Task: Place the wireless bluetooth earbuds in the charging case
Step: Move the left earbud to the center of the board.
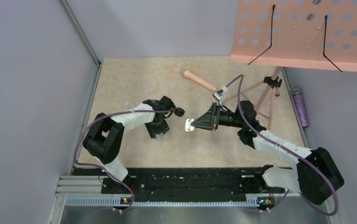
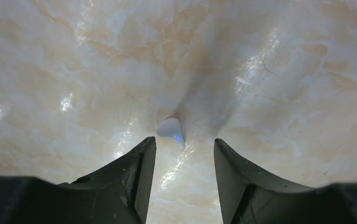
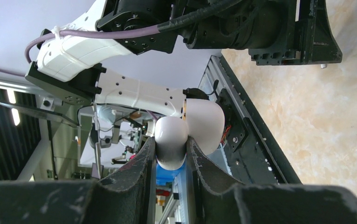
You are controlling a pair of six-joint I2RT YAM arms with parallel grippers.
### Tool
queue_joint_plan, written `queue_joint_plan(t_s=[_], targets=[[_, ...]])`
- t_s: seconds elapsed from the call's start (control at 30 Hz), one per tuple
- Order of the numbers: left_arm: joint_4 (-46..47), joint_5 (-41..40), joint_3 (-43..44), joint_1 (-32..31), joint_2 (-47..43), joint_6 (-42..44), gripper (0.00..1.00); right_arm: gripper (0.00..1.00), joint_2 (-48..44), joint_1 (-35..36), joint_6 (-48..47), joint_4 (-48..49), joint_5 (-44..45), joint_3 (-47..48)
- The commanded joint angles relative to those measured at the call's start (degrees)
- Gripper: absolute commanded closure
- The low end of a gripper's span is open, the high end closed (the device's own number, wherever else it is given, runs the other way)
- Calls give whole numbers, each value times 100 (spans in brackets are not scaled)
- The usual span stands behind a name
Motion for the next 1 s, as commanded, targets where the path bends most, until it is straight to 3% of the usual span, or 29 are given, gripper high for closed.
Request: queue_joint_plan(t_s=[0.0, 0.2, 0.5, 0.97], targets=[[-535, -457, 258, -6, 82, -1112, 46, 100, -161, 29, -32, 292, -54, 99], [-782, -602, 426, -10, 271, -1308, 45, 100, -152, 31, -32, 292, -62, 118], [-497, -434, 187, 92, 175, -1330, 55, 100, -137, 31, -52, 240, -113, 192], [-378, -395, 76, 222, 125, -1240, 63, 100, -68, 29, -49, 279, -142, 197]])
